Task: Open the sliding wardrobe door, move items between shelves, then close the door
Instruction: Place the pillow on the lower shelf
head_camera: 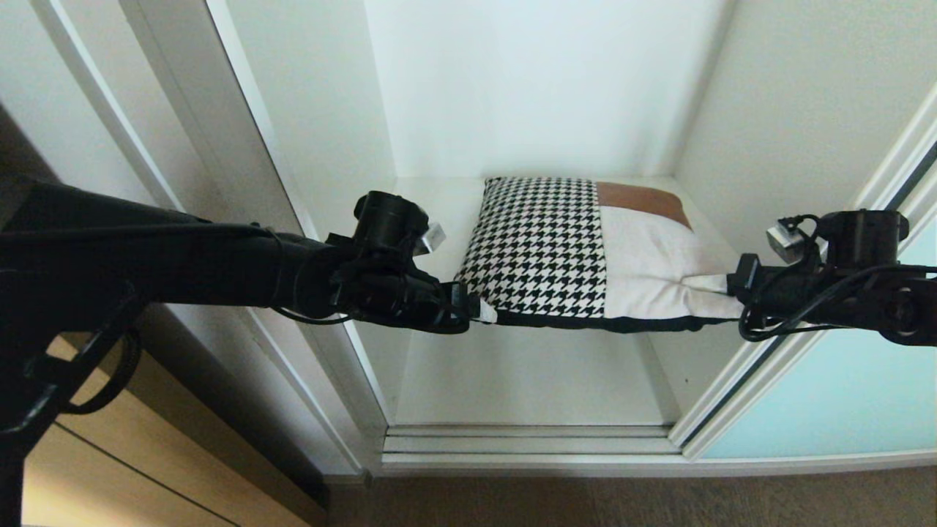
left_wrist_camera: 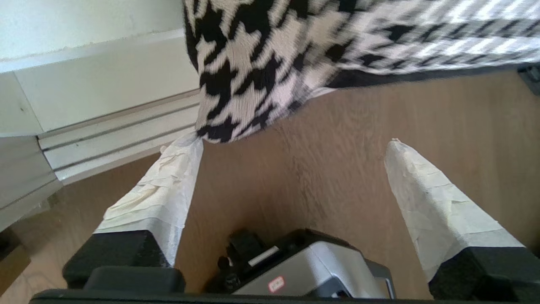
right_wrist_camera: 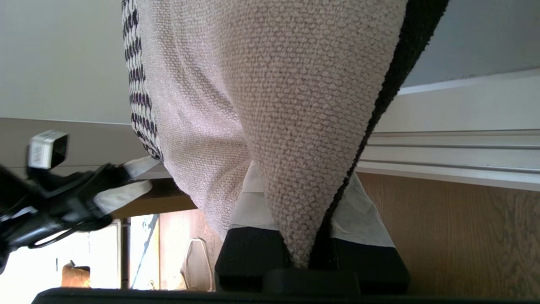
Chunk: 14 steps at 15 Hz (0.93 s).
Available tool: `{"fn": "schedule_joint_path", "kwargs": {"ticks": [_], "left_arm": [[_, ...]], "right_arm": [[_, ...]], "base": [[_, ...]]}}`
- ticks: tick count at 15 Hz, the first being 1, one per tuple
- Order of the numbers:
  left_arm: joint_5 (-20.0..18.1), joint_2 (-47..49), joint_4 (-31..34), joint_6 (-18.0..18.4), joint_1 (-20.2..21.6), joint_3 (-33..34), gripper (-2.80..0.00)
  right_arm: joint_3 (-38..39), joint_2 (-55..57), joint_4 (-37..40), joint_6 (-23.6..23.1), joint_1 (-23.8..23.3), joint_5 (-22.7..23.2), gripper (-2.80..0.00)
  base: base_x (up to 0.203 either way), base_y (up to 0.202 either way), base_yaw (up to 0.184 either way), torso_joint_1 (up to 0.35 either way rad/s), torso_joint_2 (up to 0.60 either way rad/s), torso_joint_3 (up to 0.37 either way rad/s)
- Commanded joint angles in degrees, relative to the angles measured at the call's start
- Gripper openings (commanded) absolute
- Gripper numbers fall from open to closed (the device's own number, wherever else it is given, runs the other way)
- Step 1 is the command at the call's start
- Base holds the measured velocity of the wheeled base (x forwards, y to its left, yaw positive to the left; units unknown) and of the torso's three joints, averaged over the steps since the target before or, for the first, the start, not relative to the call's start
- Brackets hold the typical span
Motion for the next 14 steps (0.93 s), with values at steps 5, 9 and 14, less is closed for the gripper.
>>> {"fn": "schedule_joint_path", "kwargs": {"ticks": [5, 9, 14], "left_arm": [[-2.11, 2.71, -2.64, -3.40, 1.55, -2.89, 0.00], [-6.29, 3.69, -2.71, -4.29, 2.25, -5.13, 0.00], [-6.94, 10.69, -2.66, -7.29, 2.22, -13.25, 0.00]], "right_arm": [[0.09, -0.44, -0.07, -0.06, -0.41, 0.43, -2.80], [0.13, -0.44, 0.72, -0.06, -0.30, 0.52, -2.80], [0.08, -1.06, 0.81, -0.15, -0.06, 1.02, -2.80]], "base": [[0.000, 0.000, 0.000, 0.000, 0.00, 0.000], [0.000, 0.000, 0.000, 0.000, 0.00, 0.000], [0.000, 0.000, 0.000, 0.000, 0.00, 0.000]]}}
